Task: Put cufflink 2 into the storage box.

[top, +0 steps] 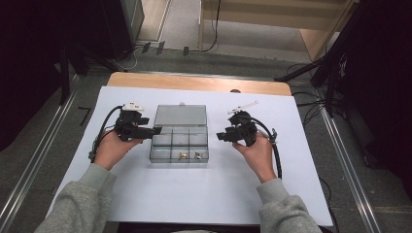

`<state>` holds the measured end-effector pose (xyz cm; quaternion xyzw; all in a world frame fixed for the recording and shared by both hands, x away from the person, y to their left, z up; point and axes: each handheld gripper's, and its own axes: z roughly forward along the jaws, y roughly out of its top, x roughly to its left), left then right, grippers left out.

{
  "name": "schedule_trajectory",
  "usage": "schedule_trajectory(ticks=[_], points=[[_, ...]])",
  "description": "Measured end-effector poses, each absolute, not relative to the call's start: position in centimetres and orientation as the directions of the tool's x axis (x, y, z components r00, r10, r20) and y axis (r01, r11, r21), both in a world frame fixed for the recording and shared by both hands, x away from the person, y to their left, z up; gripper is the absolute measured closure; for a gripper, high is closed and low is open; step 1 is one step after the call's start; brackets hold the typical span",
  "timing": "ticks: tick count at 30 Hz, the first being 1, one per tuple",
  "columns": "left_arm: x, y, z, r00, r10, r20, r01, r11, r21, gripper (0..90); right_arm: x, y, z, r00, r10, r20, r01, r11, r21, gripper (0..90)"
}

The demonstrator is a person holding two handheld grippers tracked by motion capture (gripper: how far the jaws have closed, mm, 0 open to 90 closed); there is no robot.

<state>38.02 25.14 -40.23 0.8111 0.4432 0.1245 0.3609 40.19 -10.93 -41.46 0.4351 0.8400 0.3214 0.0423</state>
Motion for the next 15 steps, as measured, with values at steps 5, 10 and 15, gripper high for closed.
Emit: schedule_trajectory(ticks=[5,10,15], points=[[38.1,25.1,-40.2,0.578,0.808,-0.117,0.627,-0.347,0.698,32.8,40.4,-11.9,-41.5,-0.596,0.776,0.207,0.716,0.396,0.575,54.8],[38.1,24.9,-40.2,0.581,0.806,-0.116,0.624,-0.349,0.699,32.8,40.6,-12.8,-41.8,-0.577,0.791,0.205,0.725,0.379,0.575,55.6],[38.2,24.8,-40.2,0.580,0.807,-0.115,0.623,-0.348,0.701,32.8,40.9,-13.8,-42.0,-0.554,0.805,0.210,0.739,0.360,0.569,56.6]])
